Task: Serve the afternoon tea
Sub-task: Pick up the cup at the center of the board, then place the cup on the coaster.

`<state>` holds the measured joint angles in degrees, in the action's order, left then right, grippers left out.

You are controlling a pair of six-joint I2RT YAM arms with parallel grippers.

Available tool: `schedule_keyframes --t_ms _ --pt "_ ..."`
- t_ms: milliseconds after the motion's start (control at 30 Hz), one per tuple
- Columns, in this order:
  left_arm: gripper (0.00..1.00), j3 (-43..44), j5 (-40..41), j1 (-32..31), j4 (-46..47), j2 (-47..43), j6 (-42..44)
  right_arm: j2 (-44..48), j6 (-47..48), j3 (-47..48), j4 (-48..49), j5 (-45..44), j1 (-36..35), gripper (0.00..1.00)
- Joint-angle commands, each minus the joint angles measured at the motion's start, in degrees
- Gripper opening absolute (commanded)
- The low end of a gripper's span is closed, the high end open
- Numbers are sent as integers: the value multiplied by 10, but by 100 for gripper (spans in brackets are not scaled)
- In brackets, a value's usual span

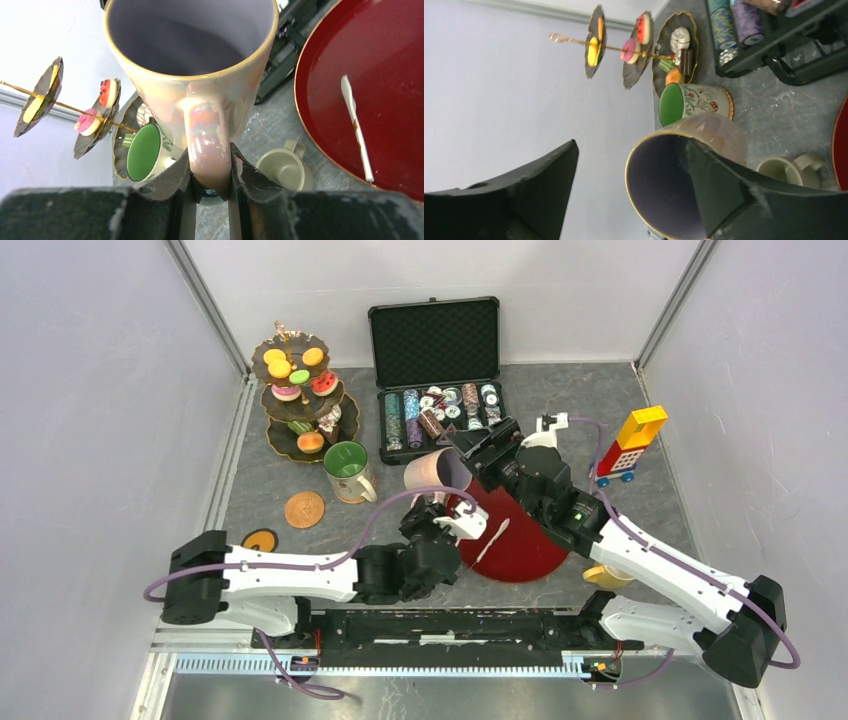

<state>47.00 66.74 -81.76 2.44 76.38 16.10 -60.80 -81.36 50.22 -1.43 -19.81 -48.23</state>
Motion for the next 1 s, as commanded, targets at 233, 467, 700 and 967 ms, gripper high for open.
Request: schedule_keyframes --t_ms 233,467,700,967 --pt "2 40 -70 51 -199 -168 -250 50 575 83 147 10 22 97" --pt "2 82 -130 128 -364 -283 -340 96 829 -2 208 -181 23 98" --pt "2 109 -60 246 -476 -325 -435 87 859 -144 300 -111 63 98" --pt "2 -11 -15 382 -344 -366 -486 105 878 -210 352 -3 64 98"
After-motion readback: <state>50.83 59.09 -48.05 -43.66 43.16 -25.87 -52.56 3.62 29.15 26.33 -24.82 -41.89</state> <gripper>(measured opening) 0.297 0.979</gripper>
